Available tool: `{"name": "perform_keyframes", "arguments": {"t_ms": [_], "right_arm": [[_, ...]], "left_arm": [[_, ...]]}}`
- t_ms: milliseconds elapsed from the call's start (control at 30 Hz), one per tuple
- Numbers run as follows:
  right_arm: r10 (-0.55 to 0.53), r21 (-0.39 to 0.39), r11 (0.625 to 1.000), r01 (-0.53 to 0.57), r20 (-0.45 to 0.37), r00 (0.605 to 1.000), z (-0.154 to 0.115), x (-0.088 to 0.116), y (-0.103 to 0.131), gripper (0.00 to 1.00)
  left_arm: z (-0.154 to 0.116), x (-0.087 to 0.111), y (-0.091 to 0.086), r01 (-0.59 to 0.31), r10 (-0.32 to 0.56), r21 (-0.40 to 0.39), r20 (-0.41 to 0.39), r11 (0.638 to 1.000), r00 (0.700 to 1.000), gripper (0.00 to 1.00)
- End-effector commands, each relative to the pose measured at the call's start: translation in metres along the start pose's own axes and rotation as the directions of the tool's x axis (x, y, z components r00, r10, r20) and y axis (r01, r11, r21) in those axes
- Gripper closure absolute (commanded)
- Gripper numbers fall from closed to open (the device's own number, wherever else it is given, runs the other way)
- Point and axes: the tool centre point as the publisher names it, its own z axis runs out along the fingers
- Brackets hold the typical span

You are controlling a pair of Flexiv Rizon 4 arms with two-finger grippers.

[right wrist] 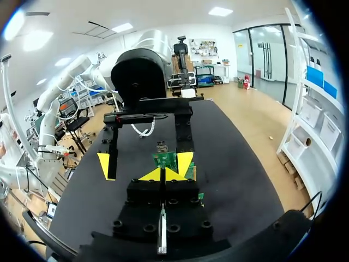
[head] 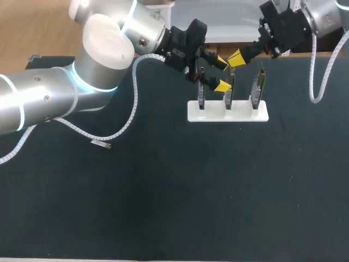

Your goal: Pick up the optical module with the left hand, and insert it into the network port with the right hand.

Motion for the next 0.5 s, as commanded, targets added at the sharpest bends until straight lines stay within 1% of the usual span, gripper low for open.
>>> {"name": "perform_keyframes", "arguments": {"t_ms": [33, 500], "right_arm": [[0.007, -0.003, 1.0, -0.007, -0.004, 1.0, 0.002, 0.002, -0.001, 1.0], [0.028, -0.017, 0.999, -0.028, -0.026, 0.999, 0.006, 0.013, -0.003, 1.0]], "left_arm": [[0.0, -0.001, 0.001, 0.002, -0.002, 0.003, -0.005, 1.0, 1.0, 0.0], [0.0, -0.001, 0.001, 0.002, -0.002, 0.003, -0.005, 1.0, 1.0, 0.0]]}}
